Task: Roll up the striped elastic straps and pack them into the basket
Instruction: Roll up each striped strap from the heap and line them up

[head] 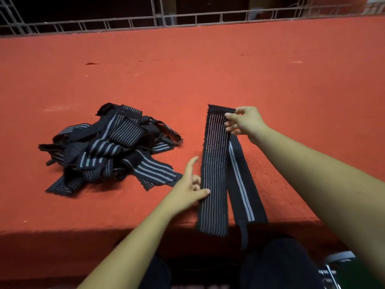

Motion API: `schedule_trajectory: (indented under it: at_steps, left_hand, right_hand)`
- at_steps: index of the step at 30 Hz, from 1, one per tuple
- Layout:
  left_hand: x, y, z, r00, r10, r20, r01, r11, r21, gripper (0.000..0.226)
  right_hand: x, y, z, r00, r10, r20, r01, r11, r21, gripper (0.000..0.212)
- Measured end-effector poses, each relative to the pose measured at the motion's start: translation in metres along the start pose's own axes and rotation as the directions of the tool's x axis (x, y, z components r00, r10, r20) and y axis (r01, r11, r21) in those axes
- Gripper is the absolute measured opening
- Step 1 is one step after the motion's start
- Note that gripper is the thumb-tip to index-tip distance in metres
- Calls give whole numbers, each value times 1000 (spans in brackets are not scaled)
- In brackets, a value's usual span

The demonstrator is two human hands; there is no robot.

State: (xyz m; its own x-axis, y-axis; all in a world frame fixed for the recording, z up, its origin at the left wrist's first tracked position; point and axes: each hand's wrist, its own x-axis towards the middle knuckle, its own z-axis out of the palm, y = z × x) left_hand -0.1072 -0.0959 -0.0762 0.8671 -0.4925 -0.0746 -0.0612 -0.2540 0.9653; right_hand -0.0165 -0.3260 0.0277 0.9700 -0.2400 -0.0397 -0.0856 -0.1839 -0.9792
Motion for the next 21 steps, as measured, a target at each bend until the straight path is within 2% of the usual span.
schedule_trajectory:
  at_steps: [2,6,10,13,15,18,21]
  left_hand:
    - [0,-17,6,997,58,-58,-51,991,124,84]
    - [1,-32,10,980,144,-140,-121,979,161,58]
    - [4,-37,9,968,135,-209,-129,991,40,46]
    - [2,-37,7,969,139,-203,-137,990,24,46]
    - [2,-36,8,978,113,-174,-108,993,37,54]
    - [2,-35,8,988,79,-131,-70,995,77,64]
    - [4,-35,9,992,81,-99,-70,991,111,58]
  right_hand:
    - [6,13,6,1000,5,16,-5,999,-34,11]
    - [21,33,21,998,27,62,-23,997,-68,20]
    - [48,48,35,998,26,57,-21,996,-87,11]
    - [72,60,45,998,51,26,-48,995,-82,15]
    - [86,67,55,998,68,16,-66,991,-120,12]
    - [108,82,66,998,55,-8,-56,969,-240,28]
    - [124,98,71,998,40,-40,-51,943,-329,27]
